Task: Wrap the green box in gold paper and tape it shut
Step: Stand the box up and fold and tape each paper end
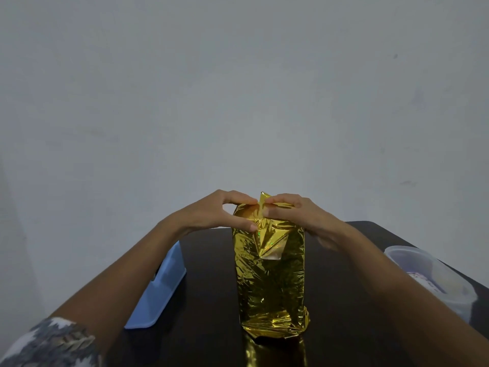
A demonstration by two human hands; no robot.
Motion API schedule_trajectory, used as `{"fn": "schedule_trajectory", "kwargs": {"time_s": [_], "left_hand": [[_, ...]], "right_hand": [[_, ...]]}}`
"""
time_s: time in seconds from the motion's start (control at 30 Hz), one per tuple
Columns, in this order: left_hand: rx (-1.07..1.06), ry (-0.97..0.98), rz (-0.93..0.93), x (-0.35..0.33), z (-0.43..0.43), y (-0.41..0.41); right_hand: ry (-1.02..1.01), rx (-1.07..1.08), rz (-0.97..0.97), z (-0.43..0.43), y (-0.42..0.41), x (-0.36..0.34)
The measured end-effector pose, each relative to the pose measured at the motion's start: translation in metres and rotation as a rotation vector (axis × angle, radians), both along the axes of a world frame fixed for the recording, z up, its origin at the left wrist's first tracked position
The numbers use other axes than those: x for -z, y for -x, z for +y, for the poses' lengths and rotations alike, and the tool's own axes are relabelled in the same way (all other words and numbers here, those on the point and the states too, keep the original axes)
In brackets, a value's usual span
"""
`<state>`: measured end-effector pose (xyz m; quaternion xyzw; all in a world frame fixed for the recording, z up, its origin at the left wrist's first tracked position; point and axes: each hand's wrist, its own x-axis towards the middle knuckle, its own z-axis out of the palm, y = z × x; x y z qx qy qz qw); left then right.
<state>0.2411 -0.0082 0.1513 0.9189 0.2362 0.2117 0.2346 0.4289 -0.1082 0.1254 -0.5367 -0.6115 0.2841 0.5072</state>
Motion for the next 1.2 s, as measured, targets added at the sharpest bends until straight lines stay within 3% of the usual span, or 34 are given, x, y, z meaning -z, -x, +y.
{"fn": "schedule_trajectory", "kwargs": {"time_s": [0.23, 0.43, 0.83, 1.03, 1.2], "left_hand": [[0.009, -0.045, 0.034, 0.0, 0.003, 0.002], [0.011, -0.069, 0.057, 0.0, 0.005, -0.002], [0.002, -0.034, 0.035, 0.002, -0.002, -0.007], [-0.102, 0.22, -0.245, 0.001, -0.006, 0.0], [-0.19, 0.133, -0.214, 0.005, -0.014, 0.001]], "right_hand": [[0.089, -0.095, -0.177, -0.001, -0.006, -0.01], [-0.047, 0.022, -0.291, 0.002, -0.002, -0.013], [0.03, -0.044, -0.225, 0.007, -0.007, 0.0], [0.002, 0.007, -0.179, 0.007, -0.005, 0.003], [0.002, 0.039, -0.154, 0.01, -0.006, 0.005]]}}
